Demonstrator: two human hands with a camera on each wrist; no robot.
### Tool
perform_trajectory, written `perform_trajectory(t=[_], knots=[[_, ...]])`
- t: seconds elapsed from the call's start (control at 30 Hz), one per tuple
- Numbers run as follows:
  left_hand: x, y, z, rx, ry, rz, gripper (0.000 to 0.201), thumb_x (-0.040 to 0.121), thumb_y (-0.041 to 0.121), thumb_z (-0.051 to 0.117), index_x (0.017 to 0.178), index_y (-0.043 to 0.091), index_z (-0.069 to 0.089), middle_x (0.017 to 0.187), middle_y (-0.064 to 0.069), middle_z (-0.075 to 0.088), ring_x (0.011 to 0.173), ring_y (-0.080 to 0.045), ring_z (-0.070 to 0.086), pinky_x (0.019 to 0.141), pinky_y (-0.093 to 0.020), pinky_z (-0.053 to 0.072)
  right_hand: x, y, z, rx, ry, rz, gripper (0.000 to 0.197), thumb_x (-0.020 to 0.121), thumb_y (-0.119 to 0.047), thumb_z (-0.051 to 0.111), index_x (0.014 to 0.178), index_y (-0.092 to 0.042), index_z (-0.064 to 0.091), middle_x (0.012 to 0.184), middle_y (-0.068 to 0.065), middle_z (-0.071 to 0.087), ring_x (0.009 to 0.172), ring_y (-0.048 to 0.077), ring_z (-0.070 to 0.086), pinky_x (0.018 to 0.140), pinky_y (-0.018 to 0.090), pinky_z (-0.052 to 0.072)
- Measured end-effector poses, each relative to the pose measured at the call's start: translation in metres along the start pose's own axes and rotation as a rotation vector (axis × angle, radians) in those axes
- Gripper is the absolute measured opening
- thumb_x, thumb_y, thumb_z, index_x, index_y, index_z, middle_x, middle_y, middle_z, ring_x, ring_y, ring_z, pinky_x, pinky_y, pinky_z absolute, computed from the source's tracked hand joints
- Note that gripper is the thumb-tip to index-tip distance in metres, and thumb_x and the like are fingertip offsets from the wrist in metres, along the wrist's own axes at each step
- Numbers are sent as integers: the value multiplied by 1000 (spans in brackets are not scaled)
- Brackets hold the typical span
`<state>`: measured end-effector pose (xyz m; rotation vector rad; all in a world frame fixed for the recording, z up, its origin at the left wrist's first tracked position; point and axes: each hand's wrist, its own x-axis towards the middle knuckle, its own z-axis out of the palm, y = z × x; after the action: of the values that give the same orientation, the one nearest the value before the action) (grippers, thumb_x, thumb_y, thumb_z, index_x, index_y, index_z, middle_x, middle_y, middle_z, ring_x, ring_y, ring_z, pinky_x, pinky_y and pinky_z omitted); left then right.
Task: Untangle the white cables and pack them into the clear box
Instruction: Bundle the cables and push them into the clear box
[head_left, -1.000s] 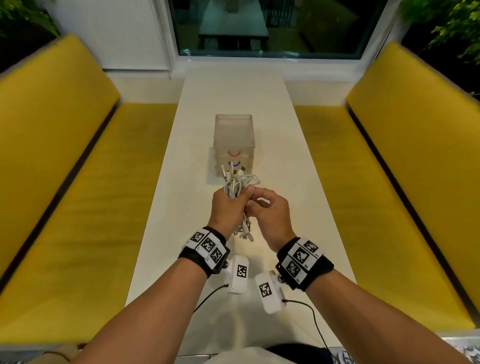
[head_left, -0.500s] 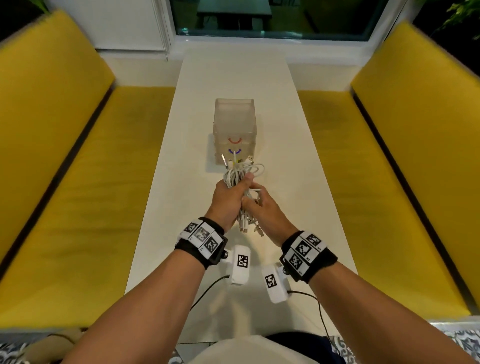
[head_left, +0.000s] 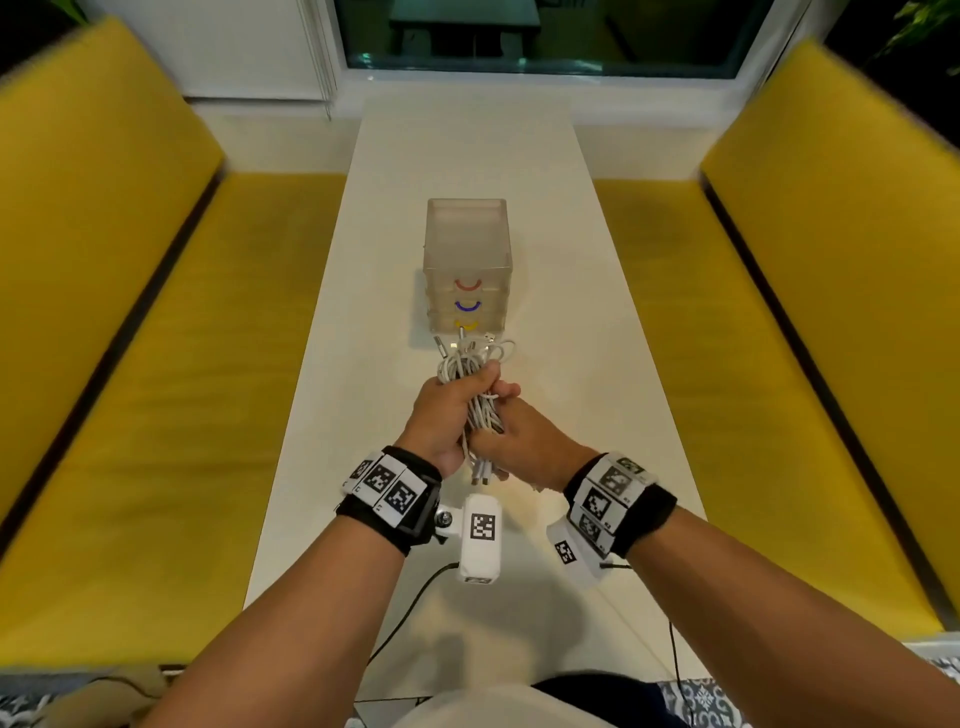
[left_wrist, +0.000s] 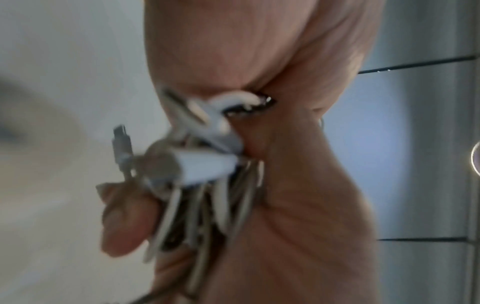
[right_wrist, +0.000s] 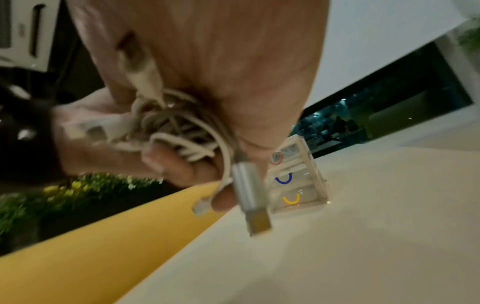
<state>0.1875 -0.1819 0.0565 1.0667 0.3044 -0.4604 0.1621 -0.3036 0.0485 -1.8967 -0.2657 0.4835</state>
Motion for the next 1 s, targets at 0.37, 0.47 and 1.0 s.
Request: perform_trajectory(t=[0.37,0.47,1.0], knots=[[10,-8,12,196,304,295,28,92,25,73,71,12,62,49,-2,59,58,-27,63,68,-46,57,9,17,-1,82,2,-30,20,89,-13,58,106,-2,61,101,6,66,87,17,65,82,30,56],[13,10,12,226,347,405,29,93,22,71,69,10,61,47,0,56,53,-24,60,59,-41,57,22,6,-6,379,2,31,24,78,-11,59,95,6,66,76,4,68,68,10,63,66,22,52],[50,87,-6,443,375,698,19,95,19,69,79,11,62,55,-9,52,43,-17,50,44,-26,45,127,18,-59,732,425,277,33,95,-29,60,124,-14,65,119,7,71,97,23,67,71,37,48]])
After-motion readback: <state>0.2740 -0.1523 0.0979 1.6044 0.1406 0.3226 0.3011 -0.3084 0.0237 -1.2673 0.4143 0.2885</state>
